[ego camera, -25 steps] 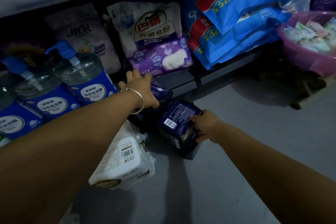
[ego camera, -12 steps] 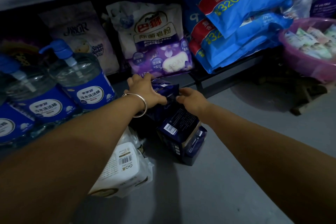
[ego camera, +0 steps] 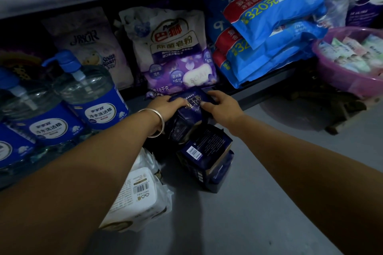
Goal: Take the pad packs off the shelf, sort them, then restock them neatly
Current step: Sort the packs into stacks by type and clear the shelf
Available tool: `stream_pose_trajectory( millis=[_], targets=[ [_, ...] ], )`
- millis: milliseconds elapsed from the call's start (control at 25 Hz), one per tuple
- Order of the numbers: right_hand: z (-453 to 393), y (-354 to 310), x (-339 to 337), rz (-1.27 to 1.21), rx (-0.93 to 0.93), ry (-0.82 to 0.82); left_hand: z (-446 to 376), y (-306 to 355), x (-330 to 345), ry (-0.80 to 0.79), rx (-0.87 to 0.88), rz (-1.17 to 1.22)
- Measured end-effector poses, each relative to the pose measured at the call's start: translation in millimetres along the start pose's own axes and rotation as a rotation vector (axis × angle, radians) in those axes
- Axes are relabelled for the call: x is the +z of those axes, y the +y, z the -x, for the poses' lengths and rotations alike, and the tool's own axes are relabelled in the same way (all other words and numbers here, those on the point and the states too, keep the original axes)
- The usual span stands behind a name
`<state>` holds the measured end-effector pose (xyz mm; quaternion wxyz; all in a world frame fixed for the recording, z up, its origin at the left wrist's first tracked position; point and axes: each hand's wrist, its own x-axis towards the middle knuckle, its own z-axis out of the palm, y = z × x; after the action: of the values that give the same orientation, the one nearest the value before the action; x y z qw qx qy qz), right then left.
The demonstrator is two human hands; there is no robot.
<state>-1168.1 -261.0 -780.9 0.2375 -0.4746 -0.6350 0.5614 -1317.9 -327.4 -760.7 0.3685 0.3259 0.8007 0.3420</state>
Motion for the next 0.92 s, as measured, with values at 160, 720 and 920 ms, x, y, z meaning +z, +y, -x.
stream_pose_trajectory(
  millis=[160, 720, 920],
  targets=[
    [-1, 2, 9, 0.19, 0.011, -0.063, -5, -19, 4, 0.031, -0.008, 0.067],
    [-1, 15, 6, 0.563, 0.089, 0.009, -24, -29, 23, -0.034, 0.052, -0.349],
    [-3, 36, 7, 0.809, 0.206, 0.007, -20, -26, 32, -0.02, 0.061, -0.411]
  ],
)
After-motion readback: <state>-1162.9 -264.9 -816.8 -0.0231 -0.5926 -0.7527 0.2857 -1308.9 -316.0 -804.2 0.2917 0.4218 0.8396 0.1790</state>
